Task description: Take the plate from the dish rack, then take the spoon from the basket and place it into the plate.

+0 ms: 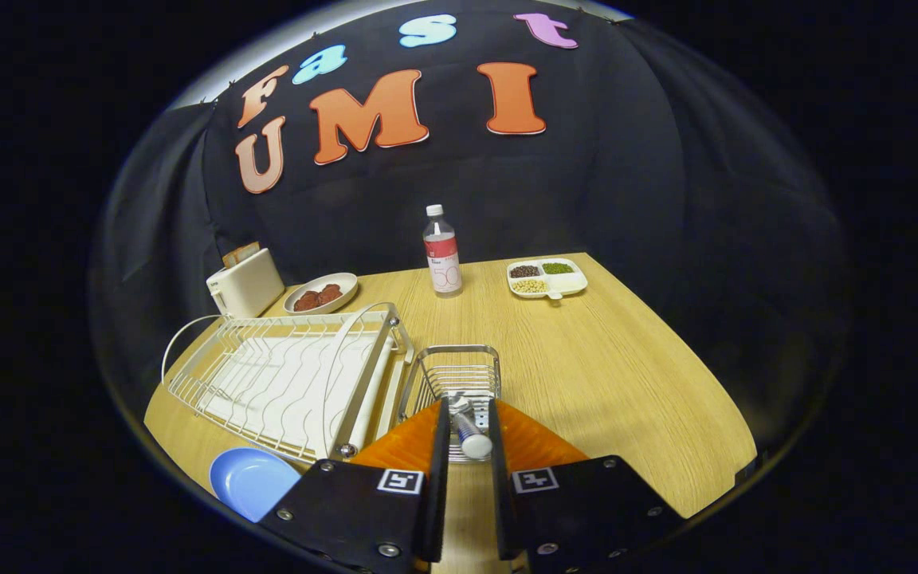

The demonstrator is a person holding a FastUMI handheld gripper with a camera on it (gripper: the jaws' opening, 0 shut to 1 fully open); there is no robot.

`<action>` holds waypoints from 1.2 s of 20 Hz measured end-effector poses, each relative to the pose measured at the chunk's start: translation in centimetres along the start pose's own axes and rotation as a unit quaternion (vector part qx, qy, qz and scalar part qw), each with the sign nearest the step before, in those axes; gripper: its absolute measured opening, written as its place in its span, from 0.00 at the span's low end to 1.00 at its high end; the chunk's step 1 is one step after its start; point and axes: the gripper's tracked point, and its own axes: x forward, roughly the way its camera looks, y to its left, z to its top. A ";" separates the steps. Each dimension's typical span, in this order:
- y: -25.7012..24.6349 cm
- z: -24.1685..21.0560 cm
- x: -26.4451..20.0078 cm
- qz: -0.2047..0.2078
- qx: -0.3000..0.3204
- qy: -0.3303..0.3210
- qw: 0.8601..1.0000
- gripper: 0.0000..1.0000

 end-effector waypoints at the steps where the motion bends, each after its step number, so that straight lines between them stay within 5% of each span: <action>1: 0.8 0.0 -0.1 0.012 0.015 0.004 1.000 0.20; 4: 0.6 0.4 0.0 0.001 0.034 0.014 0.999 0.12; 16: 2.0 6.1 -5.5 0.021 0.014 -0.024 0.999 0.11; 24: 6.6 7.3 -10.9 0.082 -0.002 -0.035 0.996 0.11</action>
